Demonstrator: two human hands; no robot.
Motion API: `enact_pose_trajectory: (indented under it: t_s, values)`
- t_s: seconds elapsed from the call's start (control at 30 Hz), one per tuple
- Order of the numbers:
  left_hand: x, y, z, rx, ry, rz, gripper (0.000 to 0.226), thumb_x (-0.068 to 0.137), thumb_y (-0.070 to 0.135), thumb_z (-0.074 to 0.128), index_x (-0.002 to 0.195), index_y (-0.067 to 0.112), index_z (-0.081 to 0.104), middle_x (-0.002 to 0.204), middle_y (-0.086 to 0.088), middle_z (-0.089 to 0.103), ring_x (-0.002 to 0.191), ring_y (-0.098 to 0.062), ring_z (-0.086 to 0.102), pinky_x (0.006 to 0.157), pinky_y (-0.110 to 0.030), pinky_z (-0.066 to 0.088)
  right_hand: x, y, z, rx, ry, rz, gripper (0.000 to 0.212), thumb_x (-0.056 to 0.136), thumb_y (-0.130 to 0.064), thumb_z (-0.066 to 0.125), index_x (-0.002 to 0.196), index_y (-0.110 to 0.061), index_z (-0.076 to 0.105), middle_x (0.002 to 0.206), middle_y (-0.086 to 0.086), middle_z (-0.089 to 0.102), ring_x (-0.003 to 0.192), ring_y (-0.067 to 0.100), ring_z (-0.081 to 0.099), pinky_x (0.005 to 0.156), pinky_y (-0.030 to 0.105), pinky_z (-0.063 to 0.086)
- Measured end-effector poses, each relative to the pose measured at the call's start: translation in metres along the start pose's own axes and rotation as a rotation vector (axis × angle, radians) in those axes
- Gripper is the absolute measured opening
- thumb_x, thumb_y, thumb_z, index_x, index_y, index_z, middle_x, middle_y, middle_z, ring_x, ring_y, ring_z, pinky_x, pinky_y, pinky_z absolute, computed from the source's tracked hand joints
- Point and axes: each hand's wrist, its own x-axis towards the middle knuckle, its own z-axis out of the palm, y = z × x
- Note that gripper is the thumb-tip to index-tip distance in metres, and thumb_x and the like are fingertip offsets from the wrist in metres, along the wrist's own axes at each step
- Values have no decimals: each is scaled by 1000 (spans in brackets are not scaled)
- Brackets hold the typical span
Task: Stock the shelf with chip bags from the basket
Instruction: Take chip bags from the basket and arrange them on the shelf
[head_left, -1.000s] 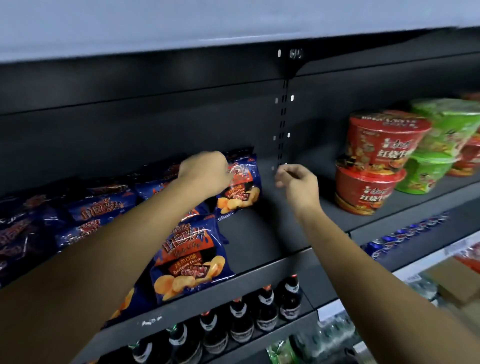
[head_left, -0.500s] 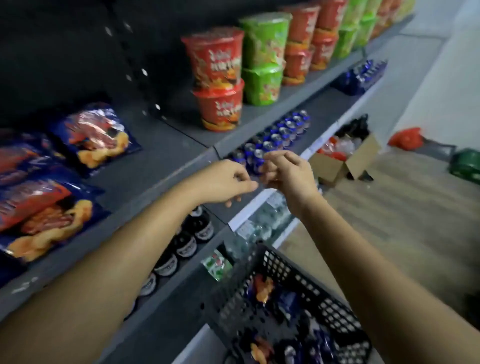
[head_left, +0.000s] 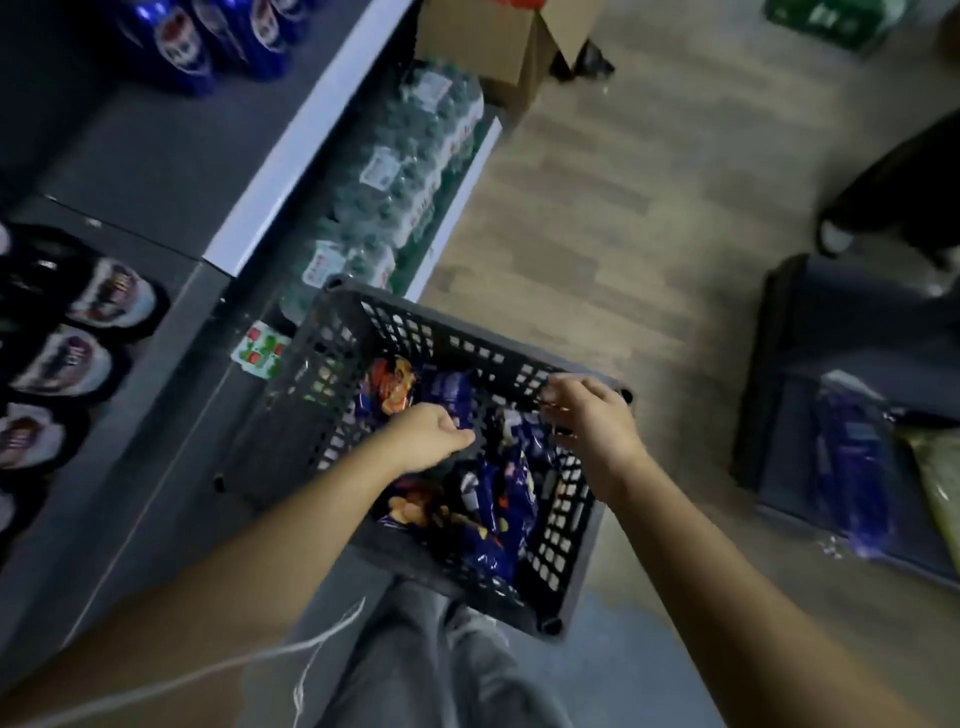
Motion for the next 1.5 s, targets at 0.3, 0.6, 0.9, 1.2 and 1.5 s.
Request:
enact_pose_trajectory:
  t_s: [0.3, 0.6, 0.9, 1.2, 1.5]
  values:
    - [128, -47, 95, 353, -117, 54, 64, 94, 8, 54, 152, 15, 30, 155, -11, 34, 135, -30, 43, 107, -37, 42, 40, 100, -2, 65, 75, 155, 15, 100, -21, 56, 109, -14, 65, 103, 13, 66, 92, 32, 58, 93, 49, 52]
    - [164, -68, 100, 525, -279, 162, 91, 86, 1, 60, 157, 28, 12, 158, -10, 32, 137, -31, 42, 105, -40, 43, 51, 129, 12, 114, 97, 237, 7, 100, -22, 57, 102, -25, 62, 114, -1, 66, 114, 21, 62, 95, 36, 47]
    - [161, -80, 74, 748, -147, 318, 80, 78, 50, 77, 144, 18, 45, 140, -8, 47, 131, -27, 36, 111, -43, 32, 45, 135, 15, 130, 121, 250, 10, 100, -23, 57, 108, -24, 63, 114, -1, 66, 114, 22, 61, 95, 37, 47]
    - [96, -43, 0, 71, -151, 230, 96, 77, 45, 81, 153, 13, 33, 157, -1, 36, 143, -21, 36, 113, -32, 31, 32, 100, 28, 124, 91, 122, 38, 94, -30, 68, 130, -22, 60, 129, 2, 65, 119, 23, 63, 106, 49, 49]
    - [-18, 23, -79, -432, 95, 407, 28, 83, 39, 77, 106, 23, 71, 98, 3, 78, 91, -17, 74, 96, -47, 54, -11, -5, 50, 306, -158, -80, 34, 94, -20, 69, 126, -12, 62, 109, 10, 77, 98, 30, 75, 88, 47, 60]
